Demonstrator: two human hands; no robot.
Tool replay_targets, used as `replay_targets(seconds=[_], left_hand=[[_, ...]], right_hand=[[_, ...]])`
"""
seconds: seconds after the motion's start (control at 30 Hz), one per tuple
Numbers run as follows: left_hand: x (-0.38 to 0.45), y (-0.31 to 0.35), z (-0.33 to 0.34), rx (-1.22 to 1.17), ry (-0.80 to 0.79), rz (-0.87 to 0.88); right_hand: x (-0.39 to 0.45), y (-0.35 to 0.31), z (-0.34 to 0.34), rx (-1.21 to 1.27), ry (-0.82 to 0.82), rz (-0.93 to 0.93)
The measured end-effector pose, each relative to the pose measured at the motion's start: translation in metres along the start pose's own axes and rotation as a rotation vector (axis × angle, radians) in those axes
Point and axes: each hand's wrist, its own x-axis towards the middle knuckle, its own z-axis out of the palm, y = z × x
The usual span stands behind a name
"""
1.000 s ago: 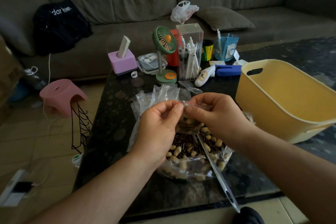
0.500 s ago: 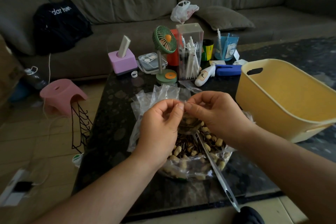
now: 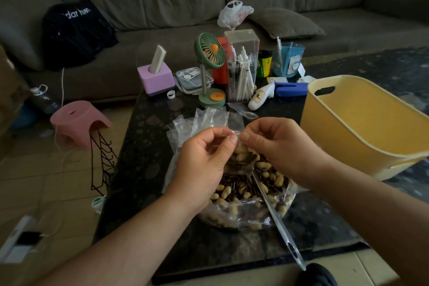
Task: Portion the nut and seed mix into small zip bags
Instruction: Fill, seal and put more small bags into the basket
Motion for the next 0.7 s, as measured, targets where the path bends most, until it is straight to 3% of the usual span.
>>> replay_targets(seconds=[0.4, 0.7], left_hand=[[0.0009, -0.0035, -0.0022, 0.038, 0.023, 0.004], [0.0026, -0.0023, -0.0064, 0.03, -0.038, -0.026]], right_hand=[[0.0007, 0.0002, -0.0065, -0.146, 0.128, 0.024], [-0.0016, -0.0026, -0.0076, -0.142, 0.09, 0.017]])
